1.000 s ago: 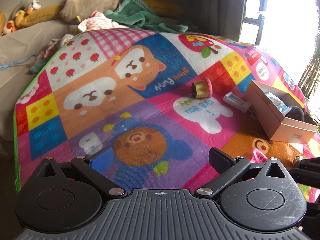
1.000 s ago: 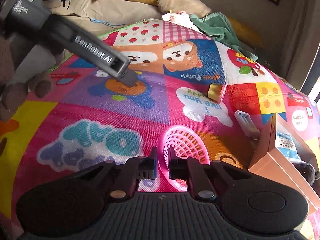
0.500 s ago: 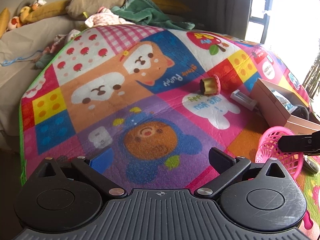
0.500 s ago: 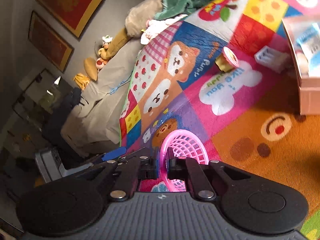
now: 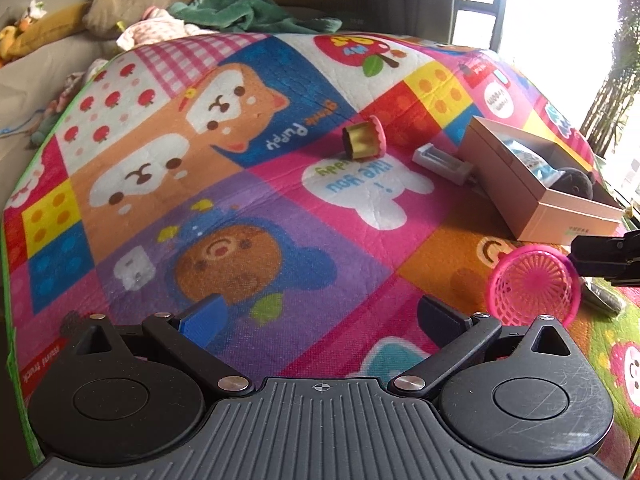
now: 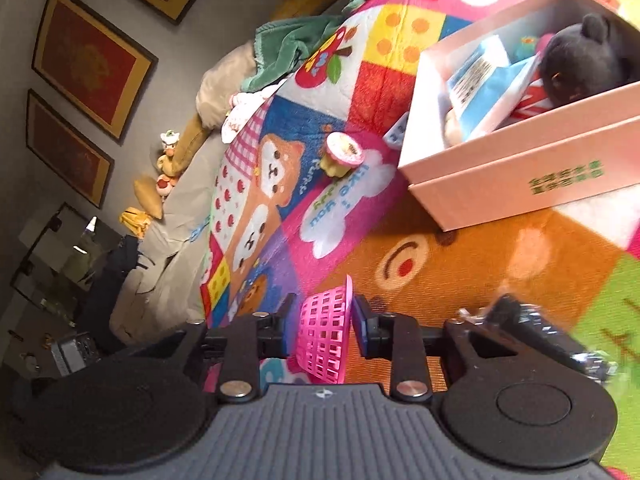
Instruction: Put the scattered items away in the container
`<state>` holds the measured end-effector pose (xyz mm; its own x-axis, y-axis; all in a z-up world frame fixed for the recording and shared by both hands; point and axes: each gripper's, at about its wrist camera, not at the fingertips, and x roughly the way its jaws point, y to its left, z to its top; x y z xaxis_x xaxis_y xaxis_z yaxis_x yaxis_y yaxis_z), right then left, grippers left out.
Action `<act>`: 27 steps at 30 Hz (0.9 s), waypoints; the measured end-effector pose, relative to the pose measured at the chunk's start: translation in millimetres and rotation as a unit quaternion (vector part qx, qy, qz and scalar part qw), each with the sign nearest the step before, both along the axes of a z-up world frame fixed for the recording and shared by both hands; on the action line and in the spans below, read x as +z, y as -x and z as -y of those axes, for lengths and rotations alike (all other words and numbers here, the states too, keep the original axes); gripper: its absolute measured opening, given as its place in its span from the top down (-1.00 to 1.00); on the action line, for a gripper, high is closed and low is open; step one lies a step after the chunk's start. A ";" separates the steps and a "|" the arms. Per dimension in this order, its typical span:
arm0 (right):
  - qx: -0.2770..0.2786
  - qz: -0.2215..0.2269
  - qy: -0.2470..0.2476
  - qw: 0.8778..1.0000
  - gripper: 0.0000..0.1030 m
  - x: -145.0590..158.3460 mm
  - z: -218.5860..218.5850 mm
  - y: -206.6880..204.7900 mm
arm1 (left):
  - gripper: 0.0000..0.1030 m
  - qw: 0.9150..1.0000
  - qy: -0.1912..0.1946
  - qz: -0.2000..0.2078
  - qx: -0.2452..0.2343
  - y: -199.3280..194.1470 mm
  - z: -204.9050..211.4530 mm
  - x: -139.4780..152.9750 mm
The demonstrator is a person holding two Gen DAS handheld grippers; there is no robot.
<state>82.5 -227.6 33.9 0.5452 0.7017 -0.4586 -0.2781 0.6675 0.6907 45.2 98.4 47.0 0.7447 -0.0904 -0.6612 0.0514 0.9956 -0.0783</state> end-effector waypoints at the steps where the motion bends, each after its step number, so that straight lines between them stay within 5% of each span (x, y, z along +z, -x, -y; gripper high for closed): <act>1: -0.012 0.015 0.008 1.000 -0.08 4.7 10.7 6.0 | -1.00 1.000 -0.001 -0.001 -0.006 0.1 4.8 -0.3; 4: -0.065 0.077 0.068 0.993 -0.45 22.3 38.9 29.7 | -1.00 0.999 -0.002 -0.004 -0.041 3.7 27.2 -2.0; 8: -0.132 0.125 0.184 0.966 -0.95 26.9 63.6 55.0 | -1.00 0.992 0.012 -0.001 -0.129 15.0 70.3 -4.1; 16: -0.209 0.111 0.335 0.912 -1.00 -17.0 75.8 69.4 | -1.00 0.972 -0.035 -0.002 -0.234 34.7 151.5 -28.6; 19: -0.198 0.109 0.342 0.912 -1.00 -24.0 69.0 71.5 | -1.00 0.970 -0.070 0.004 -0.232 38.9 157.9 -36.1; 24: -0.118 0.116 0.309 0.937 -1.00 -24.3 46.5 82.9 | -1.00 0.977 -0.074 0.004 -0.198 32.9 139.5 -36.2; 27: -0.094 0.112 0.324 0.935 -1.00 -31.2 28.1 86.7 | -1.00 0.982 -0.077 0.006 -0.175 27.8 126.4 -35.3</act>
